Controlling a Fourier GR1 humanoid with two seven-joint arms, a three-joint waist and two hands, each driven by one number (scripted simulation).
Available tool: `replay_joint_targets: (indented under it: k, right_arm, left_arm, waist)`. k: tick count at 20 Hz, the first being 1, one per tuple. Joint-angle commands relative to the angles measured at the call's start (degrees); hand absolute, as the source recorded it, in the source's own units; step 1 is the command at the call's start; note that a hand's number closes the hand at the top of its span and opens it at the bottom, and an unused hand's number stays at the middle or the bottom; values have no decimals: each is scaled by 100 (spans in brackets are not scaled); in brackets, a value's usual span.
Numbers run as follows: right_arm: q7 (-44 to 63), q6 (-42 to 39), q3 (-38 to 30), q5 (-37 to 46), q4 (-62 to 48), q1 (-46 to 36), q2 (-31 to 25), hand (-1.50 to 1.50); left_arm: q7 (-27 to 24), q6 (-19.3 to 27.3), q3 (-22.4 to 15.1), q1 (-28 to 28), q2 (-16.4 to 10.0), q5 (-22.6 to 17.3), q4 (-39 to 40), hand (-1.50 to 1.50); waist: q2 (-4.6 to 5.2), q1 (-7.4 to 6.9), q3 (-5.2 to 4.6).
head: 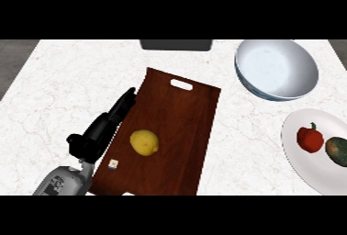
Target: Pick the squash from the plate and place it in the bowl
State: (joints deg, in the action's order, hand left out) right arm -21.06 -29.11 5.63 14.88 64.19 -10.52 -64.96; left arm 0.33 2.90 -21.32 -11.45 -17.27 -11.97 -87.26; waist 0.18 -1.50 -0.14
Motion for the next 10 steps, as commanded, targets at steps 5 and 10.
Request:
replay_joint_targets:
  k: [5,10]
  right_arm:
    - [1393,-1395,438,216,507,-679,330,-150]
    - [1656,-1456,292,626,690,-521,704,-150]
  left_arm:
    - [178,-120,190,164,-43,75,-244,0]
    - [207,-233,309,516,17,218,-569,0]
  waist:
    - [-18,77,11]
    - [-22,114,13]
